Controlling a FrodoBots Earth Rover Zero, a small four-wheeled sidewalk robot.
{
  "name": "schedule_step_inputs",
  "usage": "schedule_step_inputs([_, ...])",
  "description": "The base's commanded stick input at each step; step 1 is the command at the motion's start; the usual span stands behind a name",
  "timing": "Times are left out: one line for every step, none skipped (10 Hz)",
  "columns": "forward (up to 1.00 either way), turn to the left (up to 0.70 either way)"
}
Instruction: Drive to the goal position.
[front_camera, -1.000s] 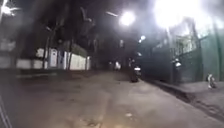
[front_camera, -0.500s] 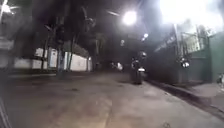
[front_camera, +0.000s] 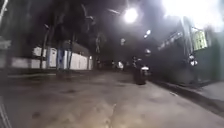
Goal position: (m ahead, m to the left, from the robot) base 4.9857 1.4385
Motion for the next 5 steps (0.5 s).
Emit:
schedule_step_inputs([0.7, 0.0])
schedule_step_inputs([0.7, 0.0])
schedule_step_inputs([0.7, 0.0])
schedule_step_inputs([0.7, 0.0])
schedule_step_inputs([0.7, 0.0])
